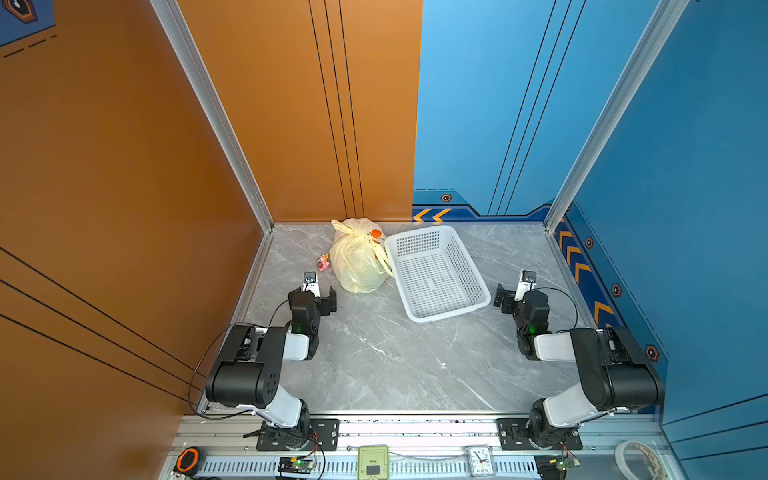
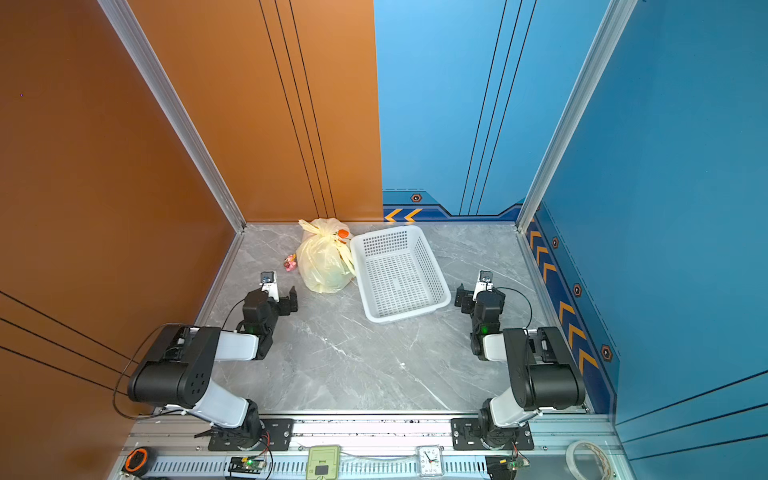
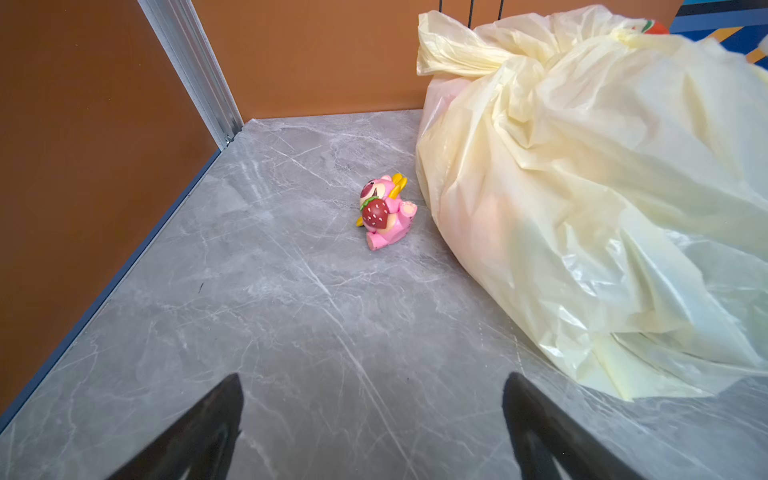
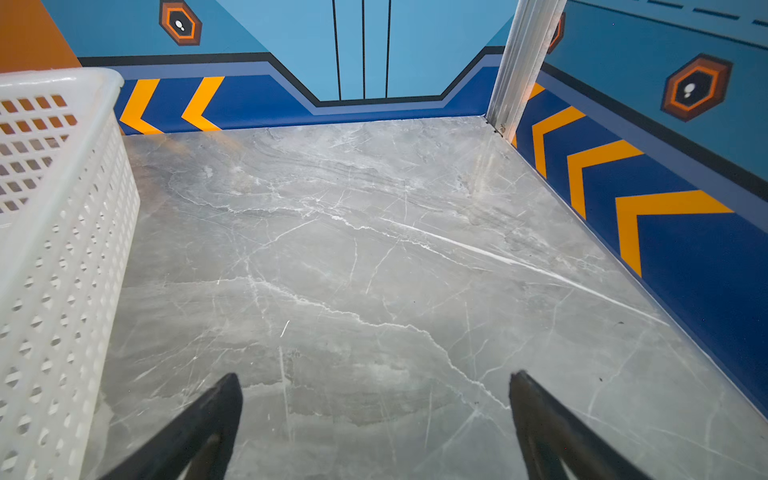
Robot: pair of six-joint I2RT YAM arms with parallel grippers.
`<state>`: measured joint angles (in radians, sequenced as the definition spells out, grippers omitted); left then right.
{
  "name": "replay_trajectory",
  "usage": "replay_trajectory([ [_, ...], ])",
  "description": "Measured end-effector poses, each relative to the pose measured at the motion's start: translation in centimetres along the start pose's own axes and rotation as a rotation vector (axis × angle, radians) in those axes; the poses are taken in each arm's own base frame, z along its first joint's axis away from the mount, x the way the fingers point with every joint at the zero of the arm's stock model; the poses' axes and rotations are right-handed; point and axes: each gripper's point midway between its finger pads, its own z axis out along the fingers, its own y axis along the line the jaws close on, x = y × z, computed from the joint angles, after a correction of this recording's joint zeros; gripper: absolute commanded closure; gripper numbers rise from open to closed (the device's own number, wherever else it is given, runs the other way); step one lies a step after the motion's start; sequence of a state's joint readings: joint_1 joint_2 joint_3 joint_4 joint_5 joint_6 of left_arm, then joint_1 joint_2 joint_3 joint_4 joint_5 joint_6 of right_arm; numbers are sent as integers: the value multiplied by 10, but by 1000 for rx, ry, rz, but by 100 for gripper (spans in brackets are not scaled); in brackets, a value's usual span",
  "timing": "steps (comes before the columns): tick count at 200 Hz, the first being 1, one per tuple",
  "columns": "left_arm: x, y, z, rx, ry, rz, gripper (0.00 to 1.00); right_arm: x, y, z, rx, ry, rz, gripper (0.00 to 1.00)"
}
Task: Untie the knot of the plastic bag and take out the fruit
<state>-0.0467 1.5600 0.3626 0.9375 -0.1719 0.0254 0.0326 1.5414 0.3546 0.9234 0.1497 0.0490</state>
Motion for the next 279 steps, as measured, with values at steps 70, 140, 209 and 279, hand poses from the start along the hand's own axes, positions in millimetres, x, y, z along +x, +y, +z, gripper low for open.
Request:
replay_trajectory([
  [70, 0, 0, 0, 0, 0, 0, 2, 0, 0, 0, 0, 0, 0, 0],
  [140, 0, 0, 0, 0, 0, 0, 2, 0, 0, 0, 0, 0, 0, 0],
  [209, -1, 1, -3, 1, 28, 6, 2, -10, 2, 1, 12, 54, -12, 0],
  [279, -86, 1, -35, 34, -29, -114, 2, -147, 76, -50, -117, 12, -21, 0],
])
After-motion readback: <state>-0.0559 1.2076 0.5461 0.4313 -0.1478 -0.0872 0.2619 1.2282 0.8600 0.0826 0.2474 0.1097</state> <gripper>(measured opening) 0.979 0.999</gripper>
